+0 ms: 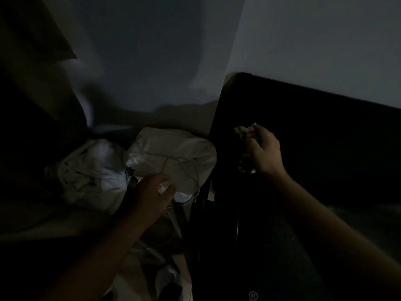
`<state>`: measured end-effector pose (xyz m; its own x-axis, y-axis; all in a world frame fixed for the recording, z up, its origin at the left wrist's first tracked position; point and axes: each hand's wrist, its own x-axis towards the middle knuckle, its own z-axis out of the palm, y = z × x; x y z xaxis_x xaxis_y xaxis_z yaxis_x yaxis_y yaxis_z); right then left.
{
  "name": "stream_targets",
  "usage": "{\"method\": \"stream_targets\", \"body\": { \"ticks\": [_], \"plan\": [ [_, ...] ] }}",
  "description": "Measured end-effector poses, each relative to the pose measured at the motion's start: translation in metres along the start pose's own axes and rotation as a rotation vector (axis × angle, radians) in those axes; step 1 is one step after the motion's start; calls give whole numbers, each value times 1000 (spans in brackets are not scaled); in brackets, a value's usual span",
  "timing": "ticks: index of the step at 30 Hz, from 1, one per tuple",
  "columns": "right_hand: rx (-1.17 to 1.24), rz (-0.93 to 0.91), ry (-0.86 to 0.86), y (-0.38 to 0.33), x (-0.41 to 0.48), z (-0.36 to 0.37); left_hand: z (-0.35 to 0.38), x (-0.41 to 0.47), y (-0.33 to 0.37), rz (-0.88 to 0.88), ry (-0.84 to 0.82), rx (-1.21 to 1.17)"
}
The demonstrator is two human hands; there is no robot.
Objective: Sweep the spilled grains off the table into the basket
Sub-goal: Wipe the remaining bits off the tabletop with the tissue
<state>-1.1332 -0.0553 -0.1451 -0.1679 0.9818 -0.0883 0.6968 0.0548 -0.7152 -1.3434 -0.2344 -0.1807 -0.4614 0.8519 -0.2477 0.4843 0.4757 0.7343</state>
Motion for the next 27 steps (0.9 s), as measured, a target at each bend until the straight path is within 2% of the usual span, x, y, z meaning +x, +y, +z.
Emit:
{"method": "stream_targets", "body": {
  "ticks": [3, 5, 7, 10, 13, 16, 18, 21, 23, 24, 25, 27],
  "plan": [
    [-144, -87, -301, 2, -2, -27, -3, -6, 2, 17, -4, -1],
    [-206, -185, -348, 5, -13, -39, -5, -8, 3, 35, 8, 9],
    [-113, -197, -201, 7, -28, -31, -7, -8, 3, 40, 5, 32],
    [8, -101, 160, 13, -39, 12, -9, -6, 2, 32, 4, 51],
    [-47, -70, 323, 10, -37, 41, -10, -4, -2, 34, 8, 70],
    [-299, -57, 249, 11, -55, 48, -12, -2, -2, 30, -5, 84],
    [-441, -124, 162, 17, -87, 49, -13, -3, 2, 53, -5, 89],
    [-488, -273, -58, 18, -141, 47, -16, -8, 8, 78, -1, 74],
    [-425, -279, -236, 10, -154, 36, -19, -11, 8, 90, -12, 75],
    [-383, -247, -253, 5, -150, 30, -21, -12, 8, 90, -21, 83],
    [-342, -219, -184, -1, -139, 24, -22, -12, 6, 82, -28, 84],
    [-329, -141, 56, -11, -103, 13, -25, -13, 4, 59, -31, 79]
  ]
}}
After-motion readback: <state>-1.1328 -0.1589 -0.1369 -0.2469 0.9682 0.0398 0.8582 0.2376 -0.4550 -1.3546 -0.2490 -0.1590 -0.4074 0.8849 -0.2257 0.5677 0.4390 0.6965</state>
